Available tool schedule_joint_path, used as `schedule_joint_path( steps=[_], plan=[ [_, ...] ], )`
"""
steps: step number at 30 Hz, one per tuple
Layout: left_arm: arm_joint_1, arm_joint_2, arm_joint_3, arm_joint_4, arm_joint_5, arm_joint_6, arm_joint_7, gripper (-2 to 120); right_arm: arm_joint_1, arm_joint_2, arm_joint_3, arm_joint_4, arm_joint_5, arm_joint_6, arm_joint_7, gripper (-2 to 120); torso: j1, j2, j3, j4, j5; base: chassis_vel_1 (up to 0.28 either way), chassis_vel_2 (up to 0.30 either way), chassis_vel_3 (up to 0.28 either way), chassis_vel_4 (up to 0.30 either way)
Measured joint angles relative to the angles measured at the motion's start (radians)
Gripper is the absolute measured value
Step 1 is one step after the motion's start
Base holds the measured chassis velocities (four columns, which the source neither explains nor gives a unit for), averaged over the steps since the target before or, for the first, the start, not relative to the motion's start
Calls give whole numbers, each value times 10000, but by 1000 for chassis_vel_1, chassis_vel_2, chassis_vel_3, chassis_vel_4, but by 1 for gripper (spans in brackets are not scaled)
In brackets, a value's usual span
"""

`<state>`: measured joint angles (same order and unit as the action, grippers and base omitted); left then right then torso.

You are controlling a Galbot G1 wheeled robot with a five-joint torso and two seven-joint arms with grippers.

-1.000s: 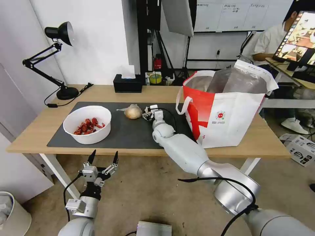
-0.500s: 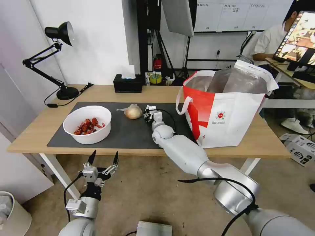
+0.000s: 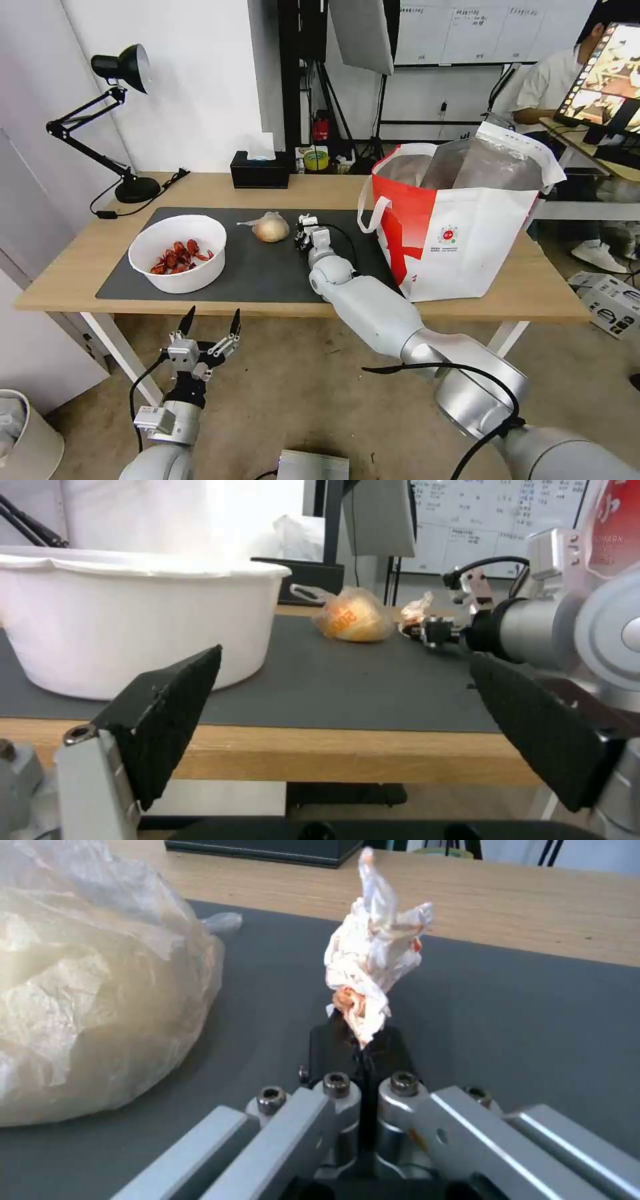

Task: Pick up the trash from the table and place it into the takeout bag.

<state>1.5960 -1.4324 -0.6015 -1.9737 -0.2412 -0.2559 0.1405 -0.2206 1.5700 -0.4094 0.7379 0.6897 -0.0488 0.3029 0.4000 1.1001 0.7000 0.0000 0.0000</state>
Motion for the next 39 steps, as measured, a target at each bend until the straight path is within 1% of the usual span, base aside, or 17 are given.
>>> schedule_joint_path(
  steps=[6, 9, 10, 13, 14, 17, 19, 20, 21, 23, 24, 26, 30, 34, 36, 37, 39],
  plan=[
    [1, 11, -17, 14, 3, -1, 0, 100, -134, -207, -64, 666, 218, -41, 309, 0, 0, -1, 0, 0, 0, 0, 0, 0, 0],
    [32, 28, -65, 16, 3, -12, 1, 100, -447, -908, -326, 2417, 810, -84, 412, 0, 0, 0, 0, 1, 0, 0, 0, 0, 0],
    [32, 28, -65, 16, 3, -12, 1, 100, -447, -908, -326, 2417, 810, -84, 412, 0, 0, 0, 0, 1, 0, 0, 0, 0, 0],
    [53, 34, -71, 16, 4, -23, 2, 100, -816, -1489, -363, 3922, 1195, -63, 413, 0, 0, -1, 0, -1, 1, 0, 0, 0, 0],
    [53, 34, -71, 16, 4, -23, 2, 100, -816, -1489, -363, 3922, 1195, -63, 413, 0, 0, -1, 0, -1, 1, 0, 0, 0, 0],
    [53, 1, -60, 20, 6, -33, 3, 100, -1178, -2046, -357, 5566, 1349, 391, 178, 0, 0, -1, 0, -1, 2, 0, 0, 0, 0],
    [55, -7, -58, 19, 11, -33, 4, 100, -1240, -2152, -331, 5948, 1352, 495, 137, 0, 0, 0, 0, -1, 1, 0, 0, 0, 0],
    [68, -13, -58, 18, 18, -34, 5, 100, -1342, -2309, -234, 6585, 1352, 703, 49, 0, 0, 0, 0, 0, 1, 0, 0, 0, 0],
    [68, -13, -58, 18, 18, -34, 5, 100, -1342, -2309, -234, 6585, 1352, 703, 49, 0, 0, 0, 0, 0, 1, 0, 0, 0, 0],
    [100, -13, -62, -7, 23, -34, 5, 100, -1513, -2559, 47, 7565, 1353, 968, -153, 0, 0, 0, 0, 0, 1, 0, 0, 0, 0],
    [100, -13, -62, -7, 23, -34, 5, 100, -1513, -2559, 47, 7565, 1353, 968, -153, 0, 0, 0, 0, 0, 1, 0, 0, 0, 0],
    [146, -7, -73, -51, 30, -34, 5, 100, -1674, -2765, 488, 8488, 1361, 1122, -287, 0, -1, -1, 0, 0, 1, 0, 0, 0, 0],
    [201, 2, -89, -101, 46, -29, 5, 100, -1860, -2902, 1021, 9360, 1322, 1133, -205, 0, -1, 0, -1, 0, 1, 0, 0, 0, 0],
    [238, 18, -99, -128, 72, 0, 5, 100, -2136, -3132, 1771, 10471, 1041, 726, 463, 0, 0, -1, -1, 0, 1, 0, 0, 0, 0],
    [235, -2, -79, -127, 93, 9, 5, 100, -2278, -3328, 2242, 11090, 925, 77, 1163, 0, -1, 0, 0, -1, 1, 0, 0, 0, 0],
    [235, -2, -79, -127, 93, 9, 5, 100, -2278, -3328, 2242, 11090, 925, 77, 1163, 0, -1, 0, 0, -1, 1, 0, 0, 0, 0],
    [230, -31, -50, -126, 137, 16, 6, 100, -2396, -3524, 2789, 11526, 692, -782, 1938, 0, -1, 0, 0, 0, 1, 0, 0, 0, 0]
  ],
)
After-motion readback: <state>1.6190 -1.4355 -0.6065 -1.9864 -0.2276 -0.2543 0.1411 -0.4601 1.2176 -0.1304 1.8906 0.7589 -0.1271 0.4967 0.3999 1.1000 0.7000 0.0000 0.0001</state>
